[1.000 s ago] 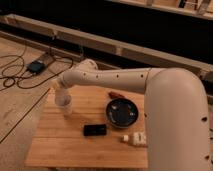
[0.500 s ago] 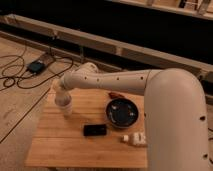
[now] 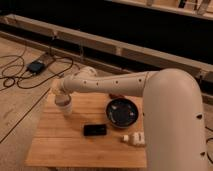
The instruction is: Place the white sponge in the ceramic cup
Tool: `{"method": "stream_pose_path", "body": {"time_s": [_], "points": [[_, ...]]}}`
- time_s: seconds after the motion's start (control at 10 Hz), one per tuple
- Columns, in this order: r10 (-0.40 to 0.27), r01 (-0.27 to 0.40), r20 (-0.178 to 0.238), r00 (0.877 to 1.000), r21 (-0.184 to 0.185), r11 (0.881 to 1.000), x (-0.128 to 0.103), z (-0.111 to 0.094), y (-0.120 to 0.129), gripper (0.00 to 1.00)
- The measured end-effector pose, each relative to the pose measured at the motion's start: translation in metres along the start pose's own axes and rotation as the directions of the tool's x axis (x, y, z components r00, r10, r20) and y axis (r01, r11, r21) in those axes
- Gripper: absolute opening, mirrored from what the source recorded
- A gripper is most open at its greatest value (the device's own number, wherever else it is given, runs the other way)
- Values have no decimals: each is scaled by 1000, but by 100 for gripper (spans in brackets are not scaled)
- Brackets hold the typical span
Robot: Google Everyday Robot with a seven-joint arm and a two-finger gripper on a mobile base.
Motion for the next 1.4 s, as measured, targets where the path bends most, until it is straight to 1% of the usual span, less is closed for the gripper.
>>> {"method": "stream_pose_path", "body": {"time_s": [0.2, 0.4, 0.6, 0.7, 1.1, 1.4], "points": [[-25, 25, -5, 1000, 9, 1000, 5, 3, -2, 39], [-33, 33, -8, 999, 11, 999, 8, 5, -1, 56], [-37, 37, -9, 999, 8, 999, 10, 6, 1, 76], [-37, 37, -12, 999, 3, 999, 11, 7, 4, 80], [-38, 38, -15, 999, -17, 999, 12, 11, 12, 80], [-20, 20, 0, 1000, -17, 1000, 7, 8, 8, 80]]}}
